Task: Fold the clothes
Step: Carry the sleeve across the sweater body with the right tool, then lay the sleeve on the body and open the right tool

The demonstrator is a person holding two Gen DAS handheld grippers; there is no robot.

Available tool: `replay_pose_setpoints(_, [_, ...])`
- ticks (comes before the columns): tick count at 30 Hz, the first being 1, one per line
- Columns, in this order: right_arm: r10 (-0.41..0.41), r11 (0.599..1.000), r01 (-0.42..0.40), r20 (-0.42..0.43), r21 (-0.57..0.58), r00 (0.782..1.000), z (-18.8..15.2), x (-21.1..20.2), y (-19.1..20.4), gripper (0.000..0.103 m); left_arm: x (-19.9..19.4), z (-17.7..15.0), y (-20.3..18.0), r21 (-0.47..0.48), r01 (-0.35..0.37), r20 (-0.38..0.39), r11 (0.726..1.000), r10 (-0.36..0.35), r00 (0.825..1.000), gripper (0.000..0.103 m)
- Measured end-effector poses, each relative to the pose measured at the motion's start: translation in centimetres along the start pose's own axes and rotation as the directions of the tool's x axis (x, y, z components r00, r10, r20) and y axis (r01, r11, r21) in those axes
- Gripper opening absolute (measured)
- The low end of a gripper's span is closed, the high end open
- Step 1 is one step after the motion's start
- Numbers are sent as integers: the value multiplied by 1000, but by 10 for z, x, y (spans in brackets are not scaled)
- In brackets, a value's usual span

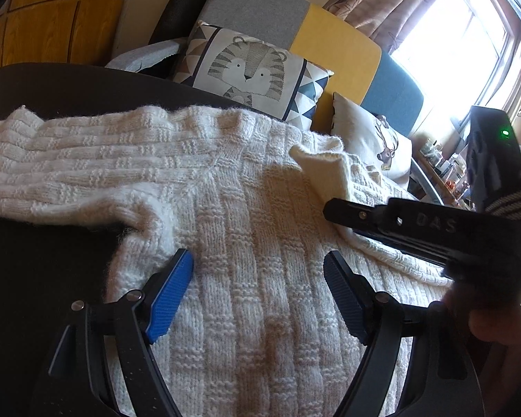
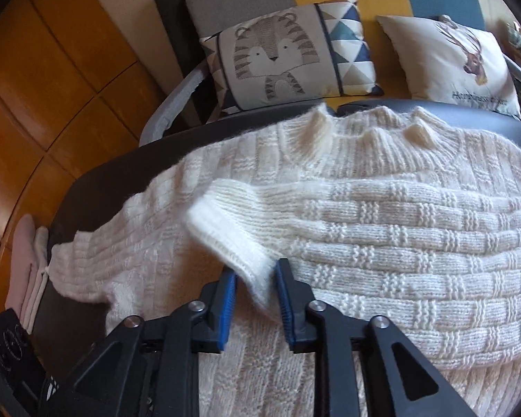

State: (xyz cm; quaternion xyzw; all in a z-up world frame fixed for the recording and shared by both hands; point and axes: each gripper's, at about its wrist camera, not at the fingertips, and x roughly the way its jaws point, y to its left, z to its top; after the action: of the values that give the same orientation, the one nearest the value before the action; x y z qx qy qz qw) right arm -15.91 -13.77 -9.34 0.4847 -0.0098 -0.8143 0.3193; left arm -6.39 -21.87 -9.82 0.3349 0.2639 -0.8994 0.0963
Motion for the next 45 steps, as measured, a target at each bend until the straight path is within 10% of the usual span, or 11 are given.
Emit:
replay_pose_setpoints(7, [123, 987, -137, 146, 89, 982, -24, -70, -41, 23, -26, 5, -24, 3, 21, 47, 1000, -21, 999, 80])
replay_pose_setpoints(11, [-51, 994, 28, 231, 104, 971, -51, -132, -89, 14, -39, 17, -58, 57, 71, 121, 996, -78, 990, 80])
replay_pose_setpoints(15, [-207, 953, 145, 225, 266, 952, -71, -169, -155, 6, -1, 40, -92, 194, -47, 126, 980, 22, 992, 80])
replay_pose_setpoints(20, [-266, 918, 185, 196, 352, 944, -73, -176, -201, 4, 63, 49, -75, 208, -156, -66, 966, 173, 983, 80])
replay_pose_setpoints(28, [-215, 889, 115, 181, 444, 960, -46, -149, -234, 2, 58, 40, -73, 232, -173, -47, 957, 189, 981, 84])
replay_pose_setpoints(34, [-373, 802, 201, 209, 563, 904, -54, -169, -269, 0, 66, 34, -76, 243, -170, -47, 955, 186, 981, 89])
replay_pose_setpoints(40, [-330, 784, 147, 203, 603, 922, -70, -178, -287, 0, 68, 35, -76, 241, -159, -51, 957, 176, 983, 89])
replay_pose_setpoints(45, [-88, 863, -52, 251, 503, 964, -71, -197, -267, 2, 67, 34, -74, 238, -154, -46, 959, 169, 984, 89])
